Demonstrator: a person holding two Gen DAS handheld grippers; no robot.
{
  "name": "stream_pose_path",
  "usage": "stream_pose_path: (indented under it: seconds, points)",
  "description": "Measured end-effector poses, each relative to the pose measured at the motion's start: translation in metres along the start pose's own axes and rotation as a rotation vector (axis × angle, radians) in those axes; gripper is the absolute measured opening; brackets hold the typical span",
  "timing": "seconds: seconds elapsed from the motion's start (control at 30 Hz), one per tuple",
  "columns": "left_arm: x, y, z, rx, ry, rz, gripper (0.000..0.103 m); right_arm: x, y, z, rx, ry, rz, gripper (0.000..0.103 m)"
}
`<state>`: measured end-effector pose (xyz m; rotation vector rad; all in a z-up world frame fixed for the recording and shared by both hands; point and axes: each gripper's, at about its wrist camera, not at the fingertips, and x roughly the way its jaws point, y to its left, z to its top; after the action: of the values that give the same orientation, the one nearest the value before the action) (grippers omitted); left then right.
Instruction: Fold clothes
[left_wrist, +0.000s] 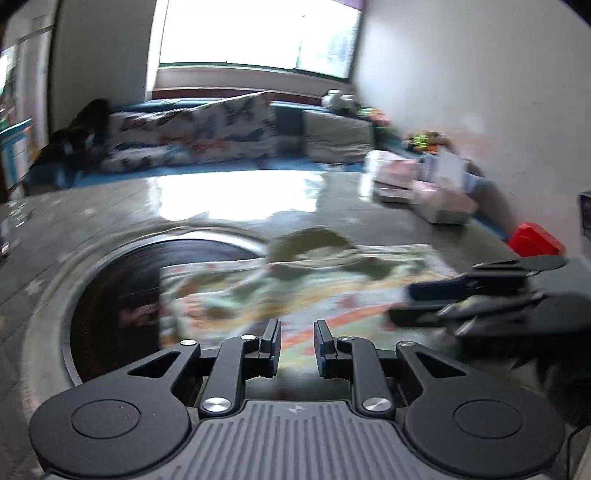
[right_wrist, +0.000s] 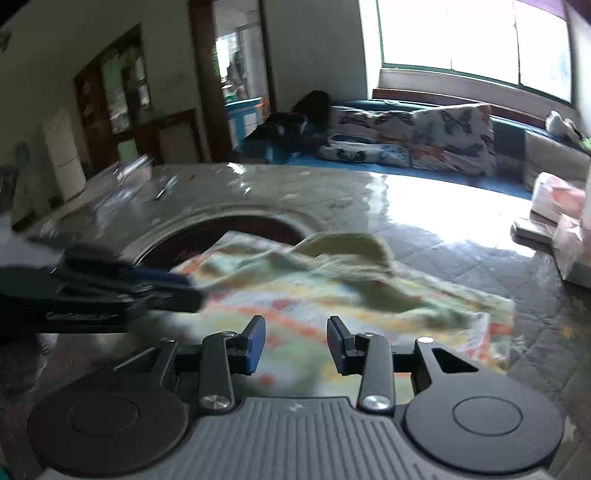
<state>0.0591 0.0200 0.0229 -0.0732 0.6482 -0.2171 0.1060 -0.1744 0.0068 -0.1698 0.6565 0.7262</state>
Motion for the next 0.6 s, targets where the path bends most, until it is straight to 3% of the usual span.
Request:
stream_pose_path:
  seconds: [0.13, 0.5, 0.6]
  points:
    - [0.014, -0.011, -0.01, 0.037, 0.035, -0.009, 0.021, 0.005, 0.013, -0.013, -0.055, 0.016, -0.037, 0.037]
    - [0.018, -0.005, -0.018, 0.015, 0.036, -0.011, 0.024, -0.013, -0.018, -0.033, 0.046, 0.01, -0.062, 0.038]
    - [0.015, -0.001, -0.018, 0.002, 0.034, -0.003, 0.033, -0.025, -0.03, -0.036, 0.085, 0.005, -0.083, 0.039]
